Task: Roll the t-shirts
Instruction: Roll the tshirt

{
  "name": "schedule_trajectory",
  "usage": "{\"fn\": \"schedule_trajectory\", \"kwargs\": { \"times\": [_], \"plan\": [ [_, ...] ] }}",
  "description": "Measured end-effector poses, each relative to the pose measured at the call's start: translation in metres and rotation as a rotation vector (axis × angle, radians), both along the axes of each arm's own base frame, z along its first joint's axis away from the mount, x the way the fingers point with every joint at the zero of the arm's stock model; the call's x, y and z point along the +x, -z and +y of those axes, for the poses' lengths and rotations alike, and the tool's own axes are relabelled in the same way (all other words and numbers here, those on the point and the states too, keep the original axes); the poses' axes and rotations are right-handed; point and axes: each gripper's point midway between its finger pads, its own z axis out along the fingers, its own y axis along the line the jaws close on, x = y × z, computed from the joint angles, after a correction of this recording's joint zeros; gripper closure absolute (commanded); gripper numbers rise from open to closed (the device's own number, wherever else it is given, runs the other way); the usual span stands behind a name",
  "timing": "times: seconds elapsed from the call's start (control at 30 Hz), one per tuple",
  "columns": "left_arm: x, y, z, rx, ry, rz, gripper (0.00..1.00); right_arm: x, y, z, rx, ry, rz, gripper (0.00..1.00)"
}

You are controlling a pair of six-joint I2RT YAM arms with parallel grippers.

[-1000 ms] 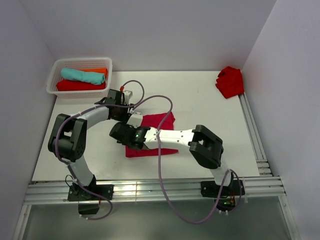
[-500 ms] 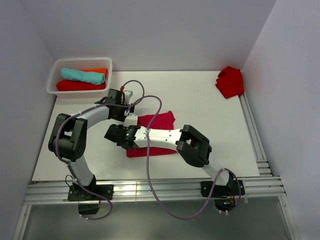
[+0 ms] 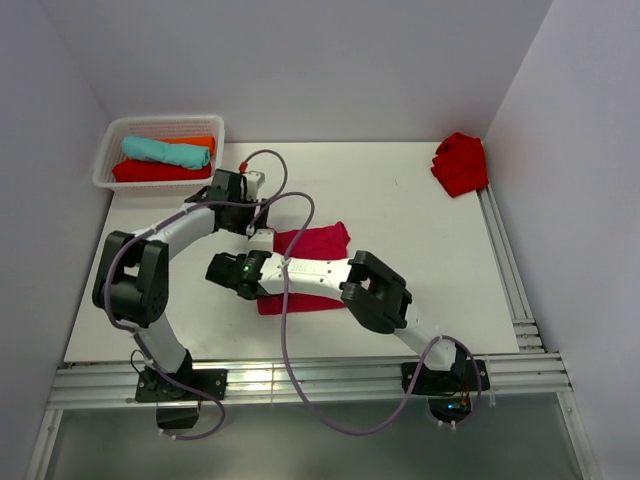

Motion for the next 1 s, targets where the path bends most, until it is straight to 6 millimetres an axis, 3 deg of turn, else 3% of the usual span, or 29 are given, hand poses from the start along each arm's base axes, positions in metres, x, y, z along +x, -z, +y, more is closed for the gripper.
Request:
{"fn": "schedule_trajectory", "kwargs": {
  "times": [0.1, 0.17, 0.23, 0.33, 0.47, 0.57, 0.83, 1.0],
  "plan": [
    [0.006, -0.018, 0.003, -0.019, -0.009, -0.042, 0.19, -0.001, 0.006, -0.005, -0.034, -0.002, 0.008, 0.41],
    [0.011, -0.033, 0.005, -0.039, -0.015, -0.076, 0.19, -0.002, 0.008, -0.008, -0.05, -0.005, 0.013, 0.47],
    [0.015, -0.048, 0.011, -0.06, -0.025, -0.11, 0.19, -0.003, 0.009, -0.01, -0.062, -0.01, 0.018, 0.63],
    [0.018, -0.068, 0.02, -0.087, -0.038, -0.155, 0.19, -0.002, 0.01, -0.011, -0.066, -0.022, 0.02, 0.8],
    [0.016, -0.085, 0.03, -0.107, -0.035, -0.215, 0.19, -0.002, 0.009, -0.009, 0.019, -0.053, 0.027, 0.81],
    [0.006, -0.08, 0.032, -0.111, -0.01, -0.22, 0.19, -0.004, 0.008, -0.005, 0.166, -0.087, 0.053, 0.82],
    [-0.024, -0.038, 0.032, -0.139, 0.03, -0.124, 0.2, -0.001, 0.002, 0.011, 0.586, -0.134, 0.103, 0.82],
    [-0.034, -0.03, 0.024, -0.178, 0.063, -0.101, 0.2, -0.005, 0.001, 0.015, 0.775, -0.127, 0.122, 0.78]
  ]
}}
